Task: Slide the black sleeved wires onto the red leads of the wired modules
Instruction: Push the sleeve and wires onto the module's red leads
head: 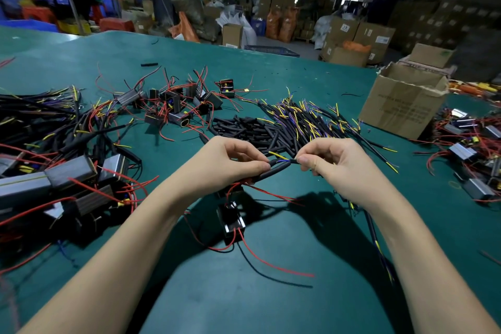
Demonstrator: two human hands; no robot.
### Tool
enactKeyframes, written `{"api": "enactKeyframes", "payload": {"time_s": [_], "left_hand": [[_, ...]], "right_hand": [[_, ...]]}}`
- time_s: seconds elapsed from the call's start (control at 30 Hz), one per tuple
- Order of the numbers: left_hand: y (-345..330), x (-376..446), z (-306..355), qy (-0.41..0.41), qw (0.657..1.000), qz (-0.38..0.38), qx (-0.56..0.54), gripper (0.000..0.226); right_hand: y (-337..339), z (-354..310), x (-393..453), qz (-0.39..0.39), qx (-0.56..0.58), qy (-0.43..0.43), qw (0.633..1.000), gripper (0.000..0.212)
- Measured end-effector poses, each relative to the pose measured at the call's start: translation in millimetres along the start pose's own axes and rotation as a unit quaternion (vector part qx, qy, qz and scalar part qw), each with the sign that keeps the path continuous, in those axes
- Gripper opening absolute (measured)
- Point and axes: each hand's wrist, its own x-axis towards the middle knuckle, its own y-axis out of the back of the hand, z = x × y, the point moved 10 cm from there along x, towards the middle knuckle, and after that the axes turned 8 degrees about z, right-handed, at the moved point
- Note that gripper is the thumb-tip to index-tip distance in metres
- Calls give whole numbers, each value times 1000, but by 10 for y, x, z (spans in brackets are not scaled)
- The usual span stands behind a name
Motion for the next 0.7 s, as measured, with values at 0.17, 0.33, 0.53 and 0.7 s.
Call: {"api": "enactKeyframes", "payload": {"time_s": [0.17,0.33,0.53,0.7], "left_hand": [[-5,-5,16,-5,1000,-2,1,10],[-33,-20,48,-13,1000,-5,-6,4],[-37,-19,57,-17,1000,23,13,6],[-53,-4,23,-13,996,47,74,11]], "right_hand": [[-11,-74,-22,-9,-27,17,999,16],[-67,-121,-27,-18,-43,31,998,17],[-109,-121,-16,-19,-70,44,996,20],[-186,-188,-48,-23,-105,69,992,18]]}}
